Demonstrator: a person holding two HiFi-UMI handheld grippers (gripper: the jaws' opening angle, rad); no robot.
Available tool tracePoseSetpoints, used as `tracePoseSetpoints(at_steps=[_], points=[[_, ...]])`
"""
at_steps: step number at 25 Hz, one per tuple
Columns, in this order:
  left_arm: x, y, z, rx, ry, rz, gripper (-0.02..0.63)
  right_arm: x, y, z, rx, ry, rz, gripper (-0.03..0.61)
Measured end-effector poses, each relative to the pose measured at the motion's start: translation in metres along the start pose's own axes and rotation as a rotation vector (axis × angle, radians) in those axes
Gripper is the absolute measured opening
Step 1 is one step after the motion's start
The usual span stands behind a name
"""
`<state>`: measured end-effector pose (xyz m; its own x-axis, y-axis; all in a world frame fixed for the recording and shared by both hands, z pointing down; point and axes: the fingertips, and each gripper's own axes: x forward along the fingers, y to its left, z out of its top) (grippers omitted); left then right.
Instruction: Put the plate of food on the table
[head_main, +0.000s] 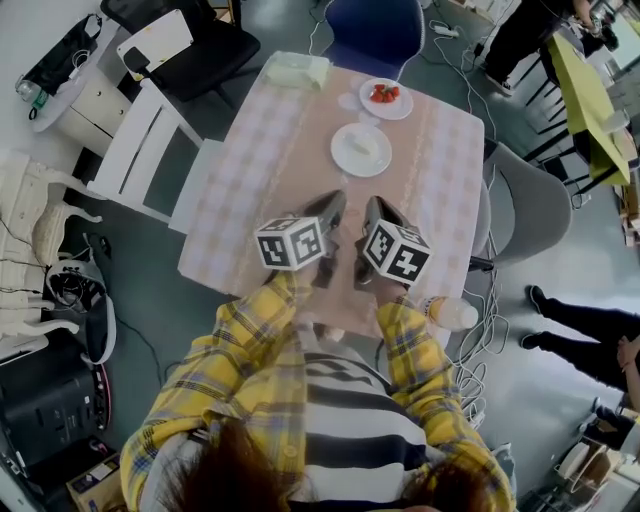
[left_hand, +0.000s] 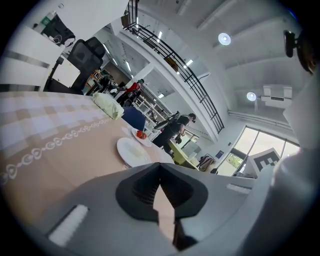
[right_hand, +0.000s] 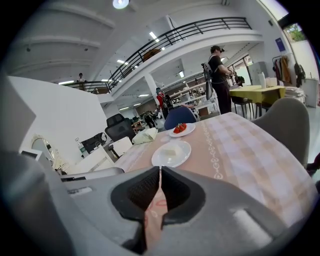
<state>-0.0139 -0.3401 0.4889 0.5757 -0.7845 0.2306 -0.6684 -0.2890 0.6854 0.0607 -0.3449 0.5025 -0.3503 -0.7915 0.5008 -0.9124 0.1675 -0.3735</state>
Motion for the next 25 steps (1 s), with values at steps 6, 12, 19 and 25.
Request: tracePoseSetpoints(at_steps=[6, 12, 19, 25], points=[[-0.016, -0.006, -0.008, 0.008, 0.0, 0.0, 0.002, -0.015, 0.006, -0.004, -0.011, -0.013, 0.008, 0.003], [-0.029, -0.017, -0.016, 0.012, 0.002, -0.01, 0.002, -0.034, 0.012, -0.008, 0.01, -0.026, 0.026, -0.002], [-0.045, -0.033, -0.024, 0.039, -0.002, -0.019, 0.002, -0.058, 0.023, -0.014, -0.021, -0.044, 0.057, -0.002], [-0.062, -0.044, -0.035, 0.044, -0.019, -0.011, 0.002, -0.082, 0.026, -0.023, -0.043, -0.054, 0.08, -0.002]])
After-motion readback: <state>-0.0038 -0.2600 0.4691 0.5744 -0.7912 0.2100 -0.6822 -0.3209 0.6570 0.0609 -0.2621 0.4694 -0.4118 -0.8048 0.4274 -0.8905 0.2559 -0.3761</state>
